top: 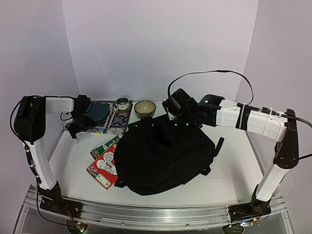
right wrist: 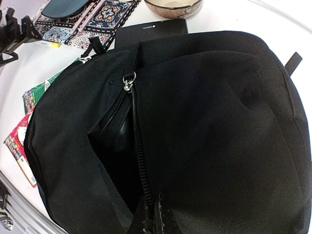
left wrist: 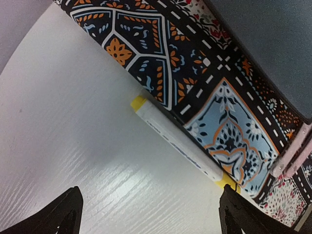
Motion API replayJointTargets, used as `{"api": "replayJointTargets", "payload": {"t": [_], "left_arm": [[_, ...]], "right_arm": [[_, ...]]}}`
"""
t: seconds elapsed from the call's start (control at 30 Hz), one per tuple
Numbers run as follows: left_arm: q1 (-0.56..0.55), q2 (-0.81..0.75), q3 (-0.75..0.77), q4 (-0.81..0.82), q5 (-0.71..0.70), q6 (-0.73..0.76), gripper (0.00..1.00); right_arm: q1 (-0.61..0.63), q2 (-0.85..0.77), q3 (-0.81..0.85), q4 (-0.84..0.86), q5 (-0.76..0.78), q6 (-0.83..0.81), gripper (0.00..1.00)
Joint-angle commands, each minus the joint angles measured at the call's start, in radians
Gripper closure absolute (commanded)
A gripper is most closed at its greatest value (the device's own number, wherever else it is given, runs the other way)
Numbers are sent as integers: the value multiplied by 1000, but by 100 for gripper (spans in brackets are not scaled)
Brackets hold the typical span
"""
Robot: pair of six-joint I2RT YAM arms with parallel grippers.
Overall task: Pack the student bag
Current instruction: Pick up the pen at the corner of the board.
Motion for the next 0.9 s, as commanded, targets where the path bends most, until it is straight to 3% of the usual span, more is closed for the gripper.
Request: {"api": "replayJointTargets", "payload": {"t": [0.0,0.47,0.63,0.87], "left_arm": [[24,47,67,22,34,27,2],[53,141,97,27,40,59,5],[53,129,46,26,27,77,10],[52,58,-70,18,24,119,24]], "right_arm": [[6,-53,4,7,24,-10,100],[6,-66,-5,1,43,-17,100],[6,-68,-6,2,44,-17,100],[7,-69,-8,2,44,-16,100]]}}
